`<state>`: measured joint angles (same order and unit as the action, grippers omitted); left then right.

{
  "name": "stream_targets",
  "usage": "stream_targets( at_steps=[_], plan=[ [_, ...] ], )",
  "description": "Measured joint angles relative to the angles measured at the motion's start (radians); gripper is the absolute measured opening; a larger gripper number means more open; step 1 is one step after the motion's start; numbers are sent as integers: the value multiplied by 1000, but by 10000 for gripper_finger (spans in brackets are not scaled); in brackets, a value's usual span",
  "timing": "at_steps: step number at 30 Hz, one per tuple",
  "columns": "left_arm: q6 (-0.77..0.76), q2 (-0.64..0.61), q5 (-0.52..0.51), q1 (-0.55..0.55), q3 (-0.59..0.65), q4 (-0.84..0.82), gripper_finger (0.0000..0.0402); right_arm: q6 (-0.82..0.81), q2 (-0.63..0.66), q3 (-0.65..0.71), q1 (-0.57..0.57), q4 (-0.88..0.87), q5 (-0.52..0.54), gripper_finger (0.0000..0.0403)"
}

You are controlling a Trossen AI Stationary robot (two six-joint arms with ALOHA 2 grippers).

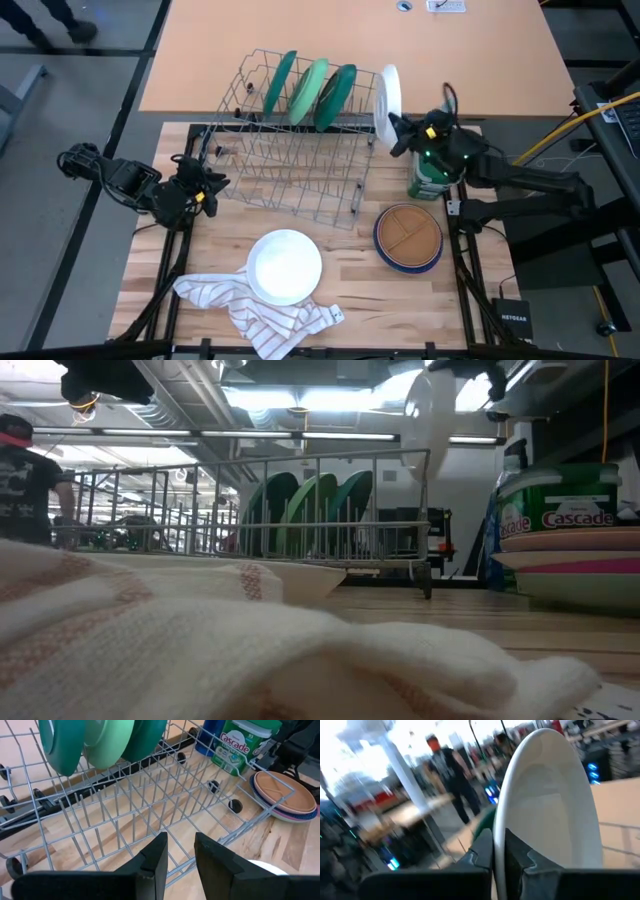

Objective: Sort dishes
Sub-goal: Put the white plate in the dish rack

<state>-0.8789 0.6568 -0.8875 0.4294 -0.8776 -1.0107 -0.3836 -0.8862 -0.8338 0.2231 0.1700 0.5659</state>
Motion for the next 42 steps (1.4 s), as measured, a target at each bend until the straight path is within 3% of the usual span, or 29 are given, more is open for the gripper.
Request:
stream_targets(
  at_steps=[4,11,27,42],
  plan=[
    [-10,4,-10,0,0,0,88,-33,-27,98,91,238,-85,17],
    [-31,11,-17,0,0,0,88,-157,-118,210,210,510,-102,17],
    [-57,15,-33,0,0,0,88,-380,-481,234,310,1027,-107,17],
    [-57,17,-34,0,0,-1,88,-495,-657,223,310,1149,-62,17]
  ],
)
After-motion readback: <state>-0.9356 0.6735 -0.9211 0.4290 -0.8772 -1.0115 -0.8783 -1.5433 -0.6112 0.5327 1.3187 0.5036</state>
